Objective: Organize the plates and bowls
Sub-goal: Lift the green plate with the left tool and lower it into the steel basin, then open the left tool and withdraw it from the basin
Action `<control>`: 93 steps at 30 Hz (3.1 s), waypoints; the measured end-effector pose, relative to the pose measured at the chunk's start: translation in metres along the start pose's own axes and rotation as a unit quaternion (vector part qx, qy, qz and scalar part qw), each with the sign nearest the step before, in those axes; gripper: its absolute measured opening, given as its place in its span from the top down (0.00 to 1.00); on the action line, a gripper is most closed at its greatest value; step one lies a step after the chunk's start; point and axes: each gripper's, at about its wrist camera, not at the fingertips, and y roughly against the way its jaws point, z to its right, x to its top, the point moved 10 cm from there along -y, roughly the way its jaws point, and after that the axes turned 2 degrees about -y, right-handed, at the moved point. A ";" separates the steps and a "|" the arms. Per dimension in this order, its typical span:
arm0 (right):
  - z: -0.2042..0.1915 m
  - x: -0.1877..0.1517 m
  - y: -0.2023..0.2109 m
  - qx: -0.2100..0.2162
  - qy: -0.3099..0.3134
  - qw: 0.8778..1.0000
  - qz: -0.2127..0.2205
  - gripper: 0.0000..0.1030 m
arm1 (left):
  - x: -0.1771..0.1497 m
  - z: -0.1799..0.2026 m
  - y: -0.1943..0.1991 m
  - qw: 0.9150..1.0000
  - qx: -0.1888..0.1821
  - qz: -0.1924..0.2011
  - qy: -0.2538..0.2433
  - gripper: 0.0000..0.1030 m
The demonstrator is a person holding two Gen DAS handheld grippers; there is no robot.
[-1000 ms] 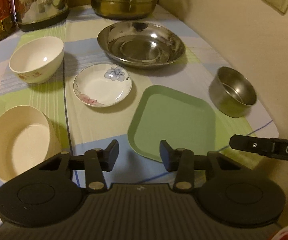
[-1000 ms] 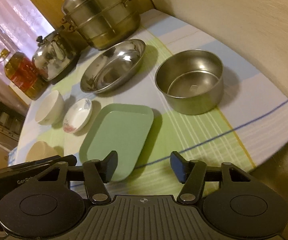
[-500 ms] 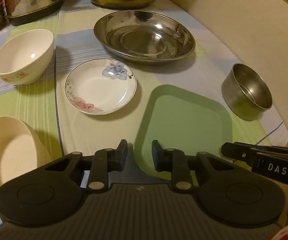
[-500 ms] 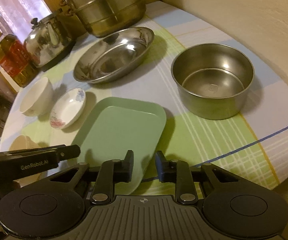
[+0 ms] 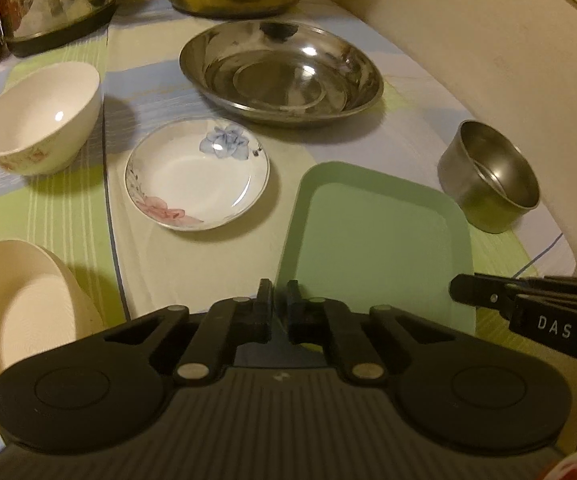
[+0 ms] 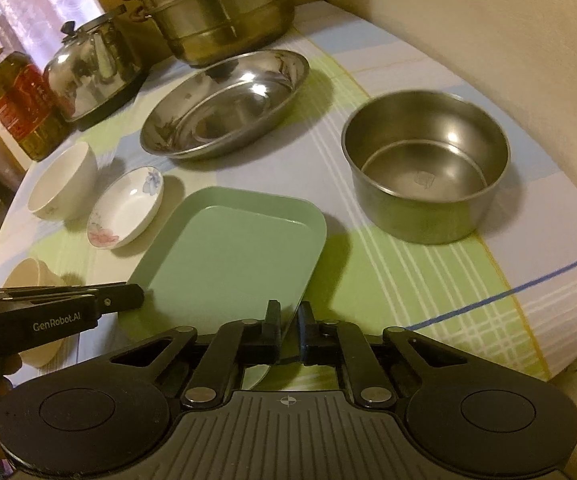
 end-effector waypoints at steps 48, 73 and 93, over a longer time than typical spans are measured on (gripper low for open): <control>-0.028 0.175 -0.117 -0.018 0.001 0.999 0.037 0.92 | 0.165 -0.066 -0.085 0.999 0.018 0.043 -0.006 0.94; -0.030 0.176 -0.057 -0.004 -0.005 0.996 0.088 0.58 | 0.155 -0.058 -0.030 0.998 0.021 0.059 -0.004 0.87; -0.035 0.078 0.070 0.049 0.023 0.996 0.074 0.49 | 0.039 -0.045 0.111 0.995 0.051 0.072 0.055 0.84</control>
